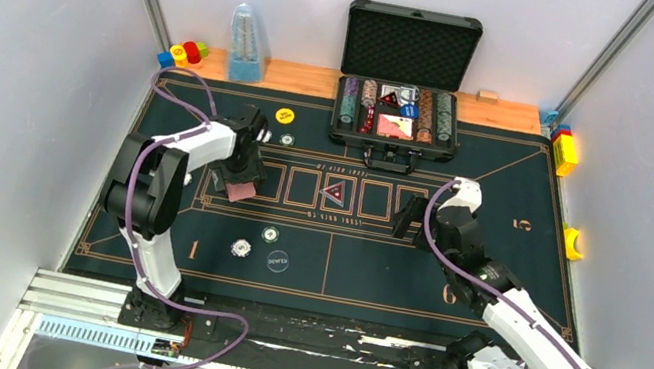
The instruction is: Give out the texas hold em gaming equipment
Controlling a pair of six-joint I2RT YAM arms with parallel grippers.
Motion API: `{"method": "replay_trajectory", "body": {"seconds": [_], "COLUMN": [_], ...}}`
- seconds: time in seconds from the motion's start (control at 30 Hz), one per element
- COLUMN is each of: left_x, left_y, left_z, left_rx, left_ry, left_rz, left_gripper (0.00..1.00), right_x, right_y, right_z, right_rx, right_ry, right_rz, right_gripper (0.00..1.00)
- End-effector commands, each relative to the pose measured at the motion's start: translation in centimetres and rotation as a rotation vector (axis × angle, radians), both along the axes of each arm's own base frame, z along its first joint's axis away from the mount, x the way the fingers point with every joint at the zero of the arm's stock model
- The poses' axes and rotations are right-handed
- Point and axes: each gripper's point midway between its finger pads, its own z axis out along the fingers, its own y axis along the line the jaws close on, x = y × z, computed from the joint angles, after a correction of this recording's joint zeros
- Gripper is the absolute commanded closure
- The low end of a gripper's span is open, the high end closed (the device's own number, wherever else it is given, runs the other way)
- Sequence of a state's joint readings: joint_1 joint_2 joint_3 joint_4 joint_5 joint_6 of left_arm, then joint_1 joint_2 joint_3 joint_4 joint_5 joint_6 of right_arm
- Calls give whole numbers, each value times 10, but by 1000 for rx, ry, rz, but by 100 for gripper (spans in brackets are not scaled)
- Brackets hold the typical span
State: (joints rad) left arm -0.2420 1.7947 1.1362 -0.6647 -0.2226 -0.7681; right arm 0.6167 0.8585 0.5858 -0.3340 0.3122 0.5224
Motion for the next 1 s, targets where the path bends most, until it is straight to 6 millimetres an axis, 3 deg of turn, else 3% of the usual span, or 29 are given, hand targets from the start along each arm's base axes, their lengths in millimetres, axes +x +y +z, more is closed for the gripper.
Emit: {"method": "replay_trajectory", "body": {"seconds": [0.0, 0.2, 0.33, 0.37, 0.4, 0.7, 0.97], "left_x": [13, 11, 10, 10, 10, 16, 11], "left_y": [9, 9, 9, 9, 9, 10, 2], "left_z": [-19, -18, -16, -14, -12, 27, 30], "left_rx": [43, 29, 21, 22, 20, 21, -15], "left_ry": [-48, -68, -81, -84, -87, -233, -248], "left_rz": [76, 84, 81, 78, 75, -41, -106], "left_gripper": [24, 52, 81, 94, 97, 100, 100], "right_x": [3, 2, 2, 2, 2, 3, 8], "right_y": [2, 1, 0, 0, 0, -1, 8], "right_z": [11, 13, 14, 14, 15, 14, 10], "right_rx": [33, 42, 44, 44, 45, 47, 47], "right_ry": [-46, -53, -59, -60, -60, -66, -49], "right_rz": [-2, 0, -7, -7, -7, -17, 8], "right_gripper": [1, 1, 1, 1, 1, 1, 1]}}
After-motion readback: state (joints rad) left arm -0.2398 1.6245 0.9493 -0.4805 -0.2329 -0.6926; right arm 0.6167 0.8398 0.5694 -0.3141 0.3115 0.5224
